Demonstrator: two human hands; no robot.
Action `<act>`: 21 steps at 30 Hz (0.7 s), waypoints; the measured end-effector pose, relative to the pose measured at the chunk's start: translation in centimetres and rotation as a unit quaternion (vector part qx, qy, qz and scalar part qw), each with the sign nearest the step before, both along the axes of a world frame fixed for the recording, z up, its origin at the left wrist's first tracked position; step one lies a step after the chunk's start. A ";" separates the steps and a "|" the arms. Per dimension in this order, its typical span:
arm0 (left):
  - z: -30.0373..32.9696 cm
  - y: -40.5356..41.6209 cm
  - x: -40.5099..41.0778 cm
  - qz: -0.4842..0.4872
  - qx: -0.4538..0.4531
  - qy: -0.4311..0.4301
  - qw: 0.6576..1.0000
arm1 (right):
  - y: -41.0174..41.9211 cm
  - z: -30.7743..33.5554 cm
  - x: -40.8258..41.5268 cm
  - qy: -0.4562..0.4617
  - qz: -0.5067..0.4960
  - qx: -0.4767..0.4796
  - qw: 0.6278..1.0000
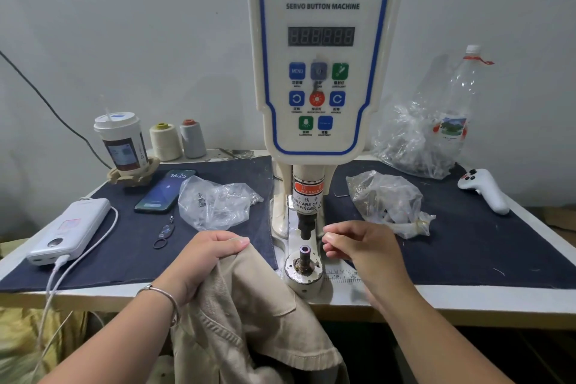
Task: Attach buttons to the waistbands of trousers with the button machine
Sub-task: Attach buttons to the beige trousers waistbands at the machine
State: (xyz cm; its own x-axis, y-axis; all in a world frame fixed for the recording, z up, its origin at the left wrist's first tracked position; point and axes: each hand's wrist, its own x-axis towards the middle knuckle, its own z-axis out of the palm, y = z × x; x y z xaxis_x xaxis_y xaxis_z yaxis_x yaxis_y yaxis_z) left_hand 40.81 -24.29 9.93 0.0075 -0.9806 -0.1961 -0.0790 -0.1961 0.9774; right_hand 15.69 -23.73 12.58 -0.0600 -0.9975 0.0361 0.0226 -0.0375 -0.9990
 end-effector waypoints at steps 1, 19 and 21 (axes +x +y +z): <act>0.0 0.0 0.0 0.000 0.000 -0.002 1.000 | 0.2 0.1 0.2 -0.004 0.008 0.002 1.000; -0.4 -0.2 0.3 -0.019 -0.014 -0.008 1.000 | 0.9 1.1 1.8 -0.252 0.087 0.180 0.947; -0.4 -0.2 0.2 -0.017 -0.014 -0.005 1.000 | 0.8 1.1 1.8 -0.251 0.085 0.183 0.947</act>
